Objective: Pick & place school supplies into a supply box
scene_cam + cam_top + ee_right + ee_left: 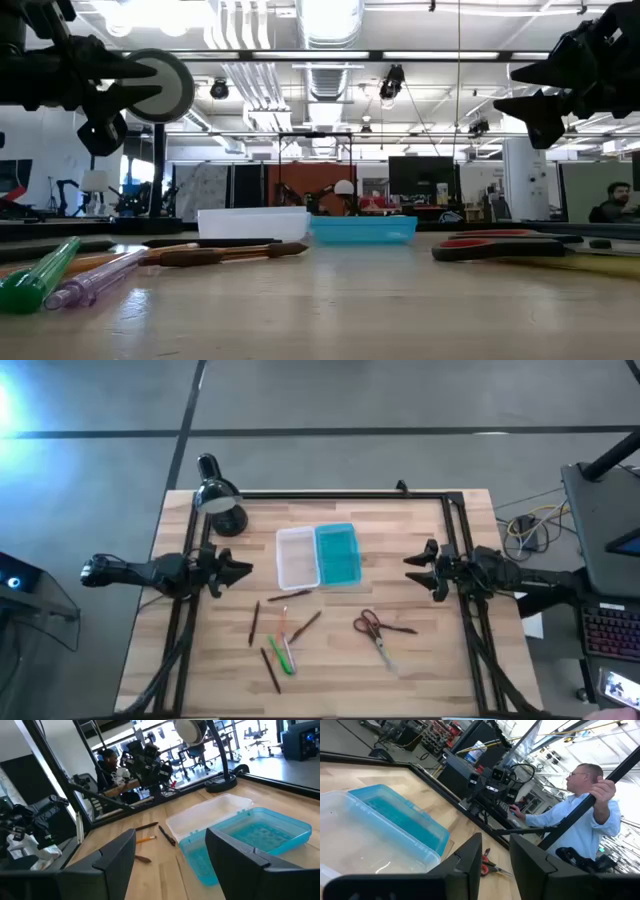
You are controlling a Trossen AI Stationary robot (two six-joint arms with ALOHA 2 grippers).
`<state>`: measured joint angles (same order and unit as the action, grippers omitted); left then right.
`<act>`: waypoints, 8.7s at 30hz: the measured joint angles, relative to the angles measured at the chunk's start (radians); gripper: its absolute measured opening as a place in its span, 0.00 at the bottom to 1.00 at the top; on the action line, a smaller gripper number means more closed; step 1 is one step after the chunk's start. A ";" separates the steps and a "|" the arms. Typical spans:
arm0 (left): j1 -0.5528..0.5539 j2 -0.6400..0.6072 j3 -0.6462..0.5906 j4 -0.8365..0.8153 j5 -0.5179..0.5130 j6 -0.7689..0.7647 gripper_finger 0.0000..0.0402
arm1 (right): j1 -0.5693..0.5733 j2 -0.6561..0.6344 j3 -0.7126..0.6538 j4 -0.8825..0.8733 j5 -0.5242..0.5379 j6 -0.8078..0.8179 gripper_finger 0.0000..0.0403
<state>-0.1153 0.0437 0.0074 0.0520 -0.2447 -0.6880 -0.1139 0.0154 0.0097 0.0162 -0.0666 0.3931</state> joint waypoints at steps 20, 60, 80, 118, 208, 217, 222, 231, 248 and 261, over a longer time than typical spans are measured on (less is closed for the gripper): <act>0.000 0.000 0.000 0.000 0.000 0.000 0.21 | 0.000 0.000 0.000 0.000 0.000 0.000 0.57; 0.000 0.000 0.000 0.000 0.000 0.000 0.21 | 0.000 0.000 0.000 0.014 0.000 0.000 0.57; 0.000 0.000 0.000 0.000 0.000 0.000 0.21 | -0.002 0.003 0.000 0.342 0.541 0.629 0.57; 0.002 0.157 0.127 -0.089 -0.203 -0.739 0.19 | -0.133 0.877 0.414 -0.223 0.274 0.788 0.57; -0.212 0.887 0.358 -0.504 0.260 -0.484 0.38 | 0.439 1.781 1.154 -0.857 0.174 0.995 0.53; -0.212 0.887 0.353 -0.504 0.259 -0.494 0.38 | 0.406 1.771 1.118 -0.858 0.142 0.951 0.50; -0.212 0.887 0.351 -0.504 0.259 -0.504 0.38 | 0.394 1.771 1.102 -0.822 0.134 0.920 0.43; -0.212 0.888 0.351 -0.505 0.251 -0.520 0.38 | 0.383 1.771 1.056 -0.797 0.119 0.904 0.37; -0.212 0.888 0.351 -0.505 0.245 -0.525 0.38 | 0.345 1.769 0.996 -0.695 0.061 0.853 0.30; -0.212 0.888 0.349 -0.505 0.243 -0.525 0.38 | 0.303 1.673 1.009 -0.676 0.005 0.785 0.05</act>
<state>-0.3271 0.9314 0.3569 -0.4534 -0.0022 -1.2125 0.1888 1.6885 1.0187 -0.6600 -0.0611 1.1777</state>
